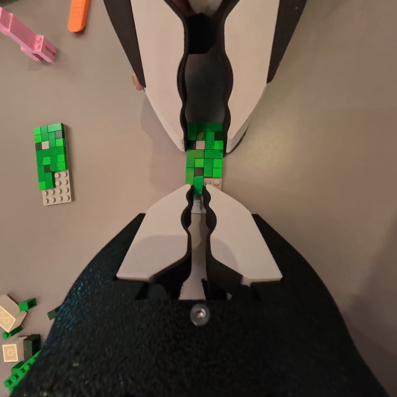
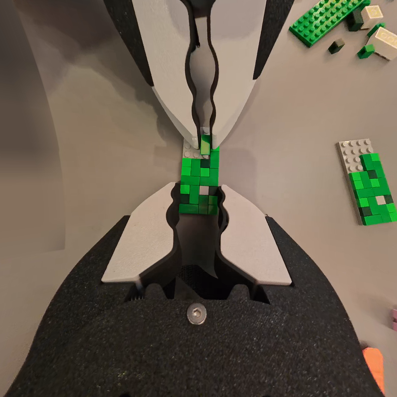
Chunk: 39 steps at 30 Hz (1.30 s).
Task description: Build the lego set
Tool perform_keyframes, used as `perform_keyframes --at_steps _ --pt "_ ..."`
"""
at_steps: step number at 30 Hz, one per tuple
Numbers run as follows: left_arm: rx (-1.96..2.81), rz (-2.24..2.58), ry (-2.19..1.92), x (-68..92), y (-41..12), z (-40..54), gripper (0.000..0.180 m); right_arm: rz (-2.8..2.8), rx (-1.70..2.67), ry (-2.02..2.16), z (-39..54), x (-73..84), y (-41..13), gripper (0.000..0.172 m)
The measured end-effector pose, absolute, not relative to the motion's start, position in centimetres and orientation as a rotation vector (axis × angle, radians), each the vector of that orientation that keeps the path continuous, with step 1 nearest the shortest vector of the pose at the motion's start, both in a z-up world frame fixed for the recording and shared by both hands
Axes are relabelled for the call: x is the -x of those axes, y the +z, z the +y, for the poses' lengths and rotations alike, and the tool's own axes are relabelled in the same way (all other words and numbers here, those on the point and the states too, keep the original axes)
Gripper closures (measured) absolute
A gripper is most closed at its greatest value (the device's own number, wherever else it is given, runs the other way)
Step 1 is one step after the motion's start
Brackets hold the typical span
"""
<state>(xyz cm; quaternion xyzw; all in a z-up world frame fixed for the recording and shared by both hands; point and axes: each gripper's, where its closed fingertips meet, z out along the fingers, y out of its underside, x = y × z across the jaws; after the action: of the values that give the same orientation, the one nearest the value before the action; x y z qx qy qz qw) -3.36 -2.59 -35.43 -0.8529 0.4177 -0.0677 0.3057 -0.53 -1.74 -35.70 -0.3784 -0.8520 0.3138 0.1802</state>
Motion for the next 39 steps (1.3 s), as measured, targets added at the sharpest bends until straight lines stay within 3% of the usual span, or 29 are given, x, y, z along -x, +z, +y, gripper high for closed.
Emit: perform_keyframes --at_steps 7,13,22,27,33,39 --pt "2.278 1.114 -0.151 3.3 -35.3 -2.6 0.171 -2.411 1.064 0.885 -1.8 0.5 -35.7 0.139" --pt "2.301 1.108 -0.109 3.6 -35.2 -2.7 0.16 -2.409 1.059 0.888 -1.8 0.4 -35.7 0.139" --pt "2.259 0.996 -0.269 4.6 -34.7 -4.4 0.122 -2.359 1.052 1.029 -1.9 0.7 -34.8 0.139" --pt "2.246 0.901 -0.408 4.0 -34.7 -4.6 0.116 -2.314 1.011 1.067 -1.9 0.8 -33.2 0.139" --pt "2.036 0.312 -0.909 6.1 -30.3 -4.4 0.148 -2.283 0.928 1.065 -2.2 0.6 -31.1 0.139" --pt "1.936 -0.033 -1.25 6.7 -28.6 -4.6 0.16 -2.285 0.833 1.055 -3.3 1.2 -29.9 0.139"
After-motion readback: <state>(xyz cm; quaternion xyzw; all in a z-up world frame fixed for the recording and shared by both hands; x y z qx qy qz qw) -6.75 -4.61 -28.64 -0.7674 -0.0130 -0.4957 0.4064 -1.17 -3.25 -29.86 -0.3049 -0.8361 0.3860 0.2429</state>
